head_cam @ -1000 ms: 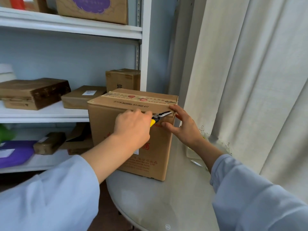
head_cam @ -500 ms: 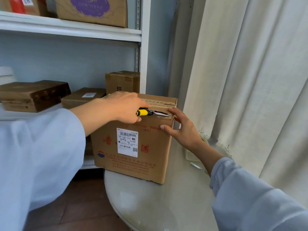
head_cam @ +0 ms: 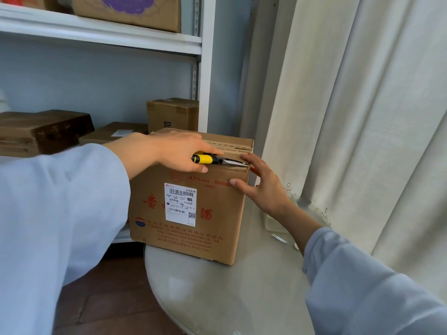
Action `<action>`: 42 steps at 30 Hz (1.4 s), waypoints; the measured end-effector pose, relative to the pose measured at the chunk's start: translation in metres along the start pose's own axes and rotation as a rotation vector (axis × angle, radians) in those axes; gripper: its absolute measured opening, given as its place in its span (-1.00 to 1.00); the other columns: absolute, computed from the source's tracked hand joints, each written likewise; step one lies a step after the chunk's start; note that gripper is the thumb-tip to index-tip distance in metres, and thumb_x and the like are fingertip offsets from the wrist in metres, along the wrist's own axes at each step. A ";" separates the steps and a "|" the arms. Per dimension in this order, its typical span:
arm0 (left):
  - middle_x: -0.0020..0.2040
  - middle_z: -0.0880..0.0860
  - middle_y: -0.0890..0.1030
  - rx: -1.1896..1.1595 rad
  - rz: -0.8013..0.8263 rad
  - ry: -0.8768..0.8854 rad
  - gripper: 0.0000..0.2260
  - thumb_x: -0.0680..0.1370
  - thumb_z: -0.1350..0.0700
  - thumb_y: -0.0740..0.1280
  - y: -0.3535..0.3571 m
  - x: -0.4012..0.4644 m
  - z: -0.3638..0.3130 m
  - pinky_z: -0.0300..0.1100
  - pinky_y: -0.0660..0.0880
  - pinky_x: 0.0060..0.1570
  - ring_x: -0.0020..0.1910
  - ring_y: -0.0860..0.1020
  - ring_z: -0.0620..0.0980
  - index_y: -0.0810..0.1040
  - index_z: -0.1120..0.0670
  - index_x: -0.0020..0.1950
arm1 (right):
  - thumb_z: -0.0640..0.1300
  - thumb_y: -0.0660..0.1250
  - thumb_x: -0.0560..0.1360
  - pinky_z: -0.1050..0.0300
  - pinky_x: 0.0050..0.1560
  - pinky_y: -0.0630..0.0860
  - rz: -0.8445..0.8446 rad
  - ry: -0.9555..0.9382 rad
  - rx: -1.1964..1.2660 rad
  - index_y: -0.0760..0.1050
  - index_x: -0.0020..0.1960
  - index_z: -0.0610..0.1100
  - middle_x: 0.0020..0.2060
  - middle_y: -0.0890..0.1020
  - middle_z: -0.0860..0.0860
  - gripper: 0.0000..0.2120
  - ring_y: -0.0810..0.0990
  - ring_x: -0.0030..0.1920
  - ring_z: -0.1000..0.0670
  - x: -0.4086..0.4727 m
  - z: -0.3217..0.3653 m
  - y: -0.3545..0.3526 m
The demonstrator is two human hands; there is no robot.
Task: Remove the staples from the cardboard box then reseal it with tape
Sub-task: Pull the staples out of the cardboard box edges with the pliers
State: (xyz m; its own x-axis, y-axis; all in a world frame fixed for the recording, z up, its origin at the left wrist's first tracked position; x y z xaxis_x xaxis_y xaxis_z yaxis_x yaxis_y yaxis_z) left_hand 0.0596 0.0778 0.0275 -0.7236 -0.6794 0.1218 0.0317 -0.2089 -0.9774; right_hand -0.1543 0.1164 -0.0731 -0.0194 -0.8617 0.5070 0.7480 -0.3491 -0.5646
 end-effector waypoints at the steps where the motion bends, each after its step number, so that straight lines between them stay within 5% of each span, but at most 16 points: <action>1: 0.08 -0.05 0.45 -0.020 0.005 -0.001 -0.49 0.56 -0.13 0.24 0.000 0.001 -0.001 -0.18 0.39 -0.04 0.01 0.40 -0.11 0.15 -0.27 0.48 | 0.18 0.41 0.42 -0.14 0.35 0.41 0.004 0.002 -0.003 0.26 0.43 0.13 0.44 0.34 0.09 -0.36 0.36 0.40 -0.01 0.000 0.000 0.000; 8: 0.32 -0.07 0.48 -0.087 -0.097 -0.141 -0.57 0.56 -0.06 0.27 0.008 -0.015 -0.025 0.00 0.44 0.19 0.25 0.44 0.03 0.29 -0.26 0.42 | 0.15 0.41 0.43 -0.16 0.35 0.40 0.007 0.016 0.001 0.25 0.44 0.12 0.46 0.31 0.07 -0.36 0.34 0.41 -0.04 0.000 0.001 -0.001; 17: 0.22 0.03 0.51 -0.103 -0.292 -0.396 -0.53 0.58 -0.05 0.23 0.038 -0.032 -0.066 -0.07 0.46 0.03 0.15 0.50 0.07 0.22 -0.19 0.48 | 0.08 0.41 0.46 -0.10 0.39 0.36 0.003 0.020 -0.008 0.25 0.46 0.09 0.48 0.29 0.06 -0.37 0.32 0.43 -0.05 -0.001 0.004 0.000; 26: 0.37 0.00 0.40 0.004 -0.051 -0.240 -0.45 0.55 -0.08 0.29 0.005 -0.023 -0.032 -0.01 0.44 0.20 0.31 0.40 0.06 0.15 -0.29 0.48 | 0.14 0.41 0.44 -0.12 0.36 0.40 0.016 0.011 0.010 0.25 0.45 0.09 0.46 0.31 0.07 -0.36 0.35 0.41 -0.04 -0.001 0.003 0.002; 32: 0.24 -0.08 0.53 0.031 -0.066 -0.138 -0.58 0.55 -0.06 0.27 -0.004 -0.016 -0.022 -0.02 0.51 0.08 0.18 0.50 0.01 0.31 -0.29 0.40 | 0.16 0.42 0.42 -0.11 0.36 0.40 0.011 -0.012 0.011 0.28 0.43 0.10 0.44 0.34 0.07 -0.36 0.37 0.40 -0.02 0.002 -0.001 -0.002; 42: 0.19 0.04 0.57 -0.017 -0.240 -0.385 -0.52 0.53 0.14 0.25 0.033 -0.032 -0.065 -0.05 0.47 -0.03 0.13 0.54 0.13 0.30 -0.13 0.43 | 0.06 0.43 0.44 -0.10 0.42 0.33 0.005 0.008 0.040 0.28 0.45 0.07 0.44 0.35 0.05 -0.37 0.34 0.41 -0.02 0.003 -0.003 0.002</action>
State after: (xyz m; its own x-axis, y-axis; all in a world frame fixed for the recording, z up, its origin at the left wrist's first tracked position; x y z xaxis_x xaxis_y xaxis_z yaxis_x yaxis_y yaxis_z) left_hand 0.0388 0.1384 -0.0198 -0.3995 -0.8260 0.3978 -0.1190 -0.3835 -0.9158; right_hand -0.1545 0.1123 -0.0749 -0.0207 -0.8664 0.4989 0.7743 -0.3296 -0.5402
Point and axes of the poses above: each hand's wrist, its own x-axis towards the middle knuckle, its own y-axis out of the palm, z = x × y, the point moved 1 cm from there along x, towards the middle knuckle
